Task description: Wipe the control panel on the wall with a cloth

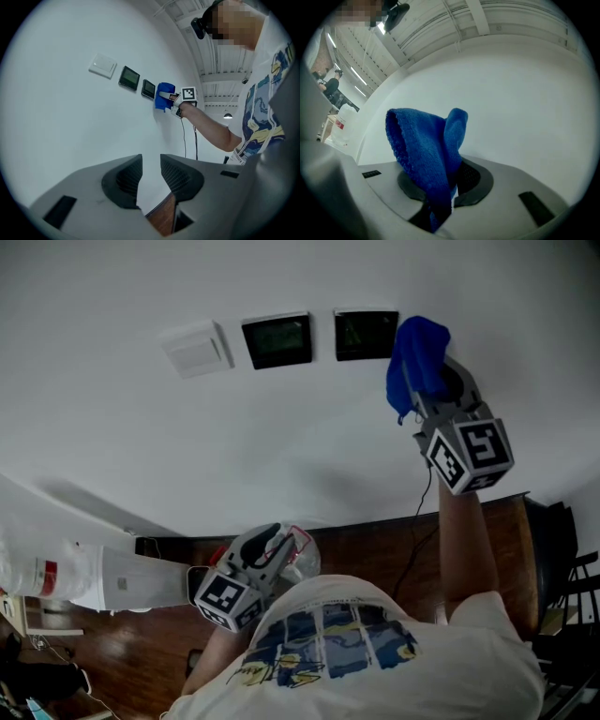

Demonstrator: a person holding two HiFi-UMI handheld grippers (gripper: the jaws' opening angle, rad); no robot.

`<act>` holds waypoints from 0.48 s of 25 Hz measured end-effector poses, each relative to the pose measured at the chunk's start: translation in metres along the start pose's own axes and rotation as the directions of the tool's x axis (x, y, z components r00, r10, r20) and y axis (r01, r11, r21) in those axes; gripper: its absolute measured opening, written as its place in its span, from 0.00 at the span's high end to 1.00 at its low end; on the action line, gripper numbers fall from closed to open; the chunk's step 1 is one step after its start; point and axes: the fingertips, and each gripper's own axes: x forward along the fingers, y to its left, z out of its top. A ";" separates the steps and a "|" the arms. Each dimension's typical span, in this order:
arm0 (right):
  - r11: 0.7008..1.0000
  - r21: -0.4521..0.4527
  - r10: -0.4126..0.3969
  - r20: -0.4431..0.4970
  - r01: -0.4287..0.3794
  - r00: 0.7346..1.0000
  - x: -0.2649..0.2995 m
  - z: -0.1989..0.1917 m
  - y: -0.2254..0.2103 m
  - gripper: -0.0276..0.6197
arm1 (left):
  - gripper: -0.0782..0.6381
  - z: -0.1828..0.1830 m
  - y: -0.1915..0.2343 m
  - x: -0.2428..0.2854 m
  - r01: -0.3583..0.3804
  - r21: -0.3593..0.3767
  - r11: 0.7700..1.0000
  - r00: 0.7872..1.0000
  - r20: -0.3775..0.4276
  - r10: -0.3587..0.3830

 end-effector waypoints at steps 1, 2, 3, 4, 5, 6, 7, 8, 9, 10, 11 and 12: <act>1.000 0.005 0.013 0.008 -0.013 1.000 -0.003 0.002 0.008 0.81 | 0.76 -0.001 0.001 0.000 0.001 0.005 1.000 1.000 -0.002 -0.001; 1.000 0.006 0.030 0.015 -0.030 0.999 -0.005 0.004 0.017 0.81 | 0.76 0.000 0.002 0.000 0.004 0.011 1.000 1.000 -0.003 -0.004; 0.999 0.006 0.050 0.020 -0.050 0.999 -0.005 0.006 0.028 0.81 | 0.76 0.001 0.003 0.001 0.006 0.015 1.000 1.000 -0.004 -0.006; 0.997 0.005 0.073 0.023 -0.073 0.997 -0.004 0.007 0.041 0.81 | 0.76 0.002 0.004 0.000 0.008 0.019 1.000 1.000 -0.006 -0.008; 0.995 0.003 0.097 0.025 -0.097 0.995 -0.001 0.007 0.055 0.81 | 0.76 0.002 0.005 -0.001 0.009 0.021 1.000 1.000 -0.005 -0.009; 0.993 0.001 0.121 0.026 -0.121 0.992 0.004 0.008 0.069 0.81 | 0.76 0.003 0.005 -0.003 0.010 0.020 1.000 1.000 0.000 -0.010; 0.989 -0.002 0.145 0.030 -0.145 0.989 0.009 0.009 0.082 0.81 | 0.76 0.006 0.005 -0.004 0.012 0.017 1.000 1.000 0.007 -0.012; 0.986 -0.007 0.167 0.036 -0.167 0.985 0.016 0.011 0.094 0.81 | 0.76 0.008 0.005 -0.004 0.015 0.015 1.000 1.000 0.012 -0.015; 0.983 -0.013 0.186 0.044 -0.185 0.982 0.023 0.014 0.105 0.81 | 0.76 0.008 0.006 -0.005 0.018 0.018 1.000 1.000 0.014 -0.018; 0.979 -0.021 0.202 0.050 -0.201 0.978 0.030 0.017 0.116 0.81 | 0.76 0.008 0.007 -0.007 0.019 0.024 1.000 1.000 0.015 -0.020; 0.976 -0.029 0.216 0.054 -0.215 0.975 0.037 0.019 0.126 0.81 | 0.76 0.006 0.010 -0.010 0.018 0.028 0.999 1.000 0.015 -0.019; 0.974 -0.035 0.227 0.056 -0.226 0.972 0.045 0.021 0.135 0.81 | 0.76 0.005 0.013 -0.014 0.015 0.028 1.000 1.000 0.017 -0.015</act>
